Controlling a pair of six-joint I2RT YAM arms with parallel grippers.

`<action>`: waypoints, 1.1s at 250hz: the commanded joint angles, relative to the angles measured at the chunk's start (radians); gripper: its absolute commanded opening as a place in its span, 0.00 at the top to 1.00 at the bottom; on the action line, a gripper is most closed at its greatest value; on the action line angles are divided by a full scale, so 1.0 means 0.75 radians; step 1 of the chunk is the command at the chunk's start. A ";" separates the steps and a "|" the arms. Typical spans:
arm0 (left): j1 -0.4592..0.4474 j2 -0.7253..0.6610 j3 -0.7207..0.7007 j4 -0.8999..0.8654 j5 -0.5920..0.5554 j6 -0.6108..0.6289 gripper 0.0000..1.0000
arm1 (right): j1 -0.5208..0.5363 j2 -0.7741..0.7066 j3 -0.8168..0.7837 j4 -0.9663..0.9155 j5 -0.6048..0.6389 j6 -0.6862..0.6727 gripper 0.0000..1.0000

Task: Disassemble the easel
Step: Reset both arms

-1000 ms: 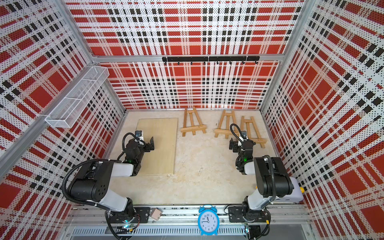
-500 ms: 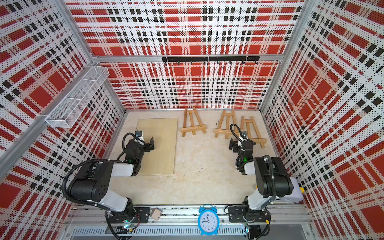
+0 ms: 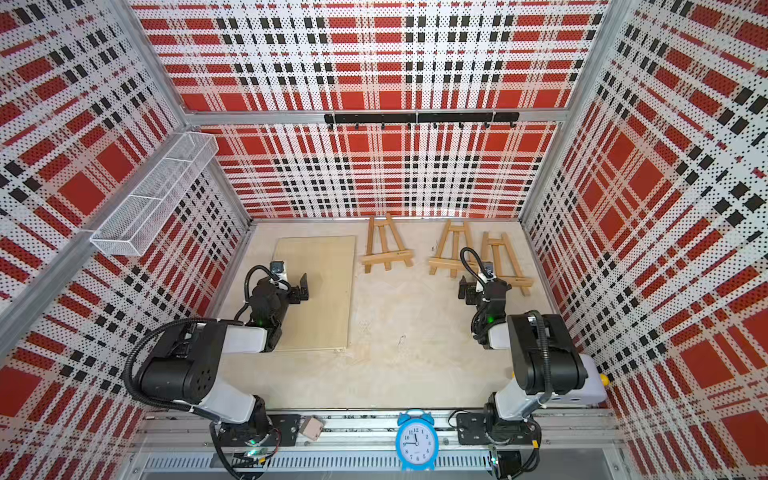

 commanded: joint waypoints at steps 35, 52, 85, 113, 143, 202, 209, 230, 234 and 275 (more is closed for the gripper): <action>-0.002 0.008 -0.001 0.010 0.006 0.007 0.00 | 0.005 -0.012 -0.010 0.047 0.002 -0.019 0.00; -0.002 0.008 -0.001 0.010 0.005 0.008 0.01 | 0.005 -0.013 -0.009 0.048 0.002 -0.019 0.00; -0.002 0.008 0.000 0.010 0.005 0.008 0.01 | 0.005 -0.013 -0.011 0.046 0.003 -0.019 0.00; -0.002 0.008 0.000 0.010 0.006 0.008 0.01 | 0.005 -0.013 -0.009 0.046 0.003 -0.019 0.00; -0.001 0.009 -0.001 0.010 0.005 0.007 0.01 | 0.005 -0.013 -0.010 0.046 0.002 -0.019 0.00; 0.000 0.010 0.001 0.008 0.010 0.008 0.01 | 0.005 -0.013 -0.009 0.046 0.001 -0.019 0.00; 0.000 0.008 0.001 0.009 0.012 0.008 0.01 | 0.005 -0.012 -0.007 0.046 0.002 -0.019 0.00; 0.003 0.008 0.001 0.006 0.014 0.005 0.01 | 0.005 -0.012 -0.008 0.046 0.001 -0.019 0.00; 0.001 0.009 0.001 0.006 0.015 0.006 0.01 | 0.005 -0.012 -0.008 0.045 0.000 -0.019 0.00; 0.003 0.009 0.003 0.006 0.015 0.006 0.00 | 0.005 -0.011 -0.007 0.045 0.002 -0.019 0.00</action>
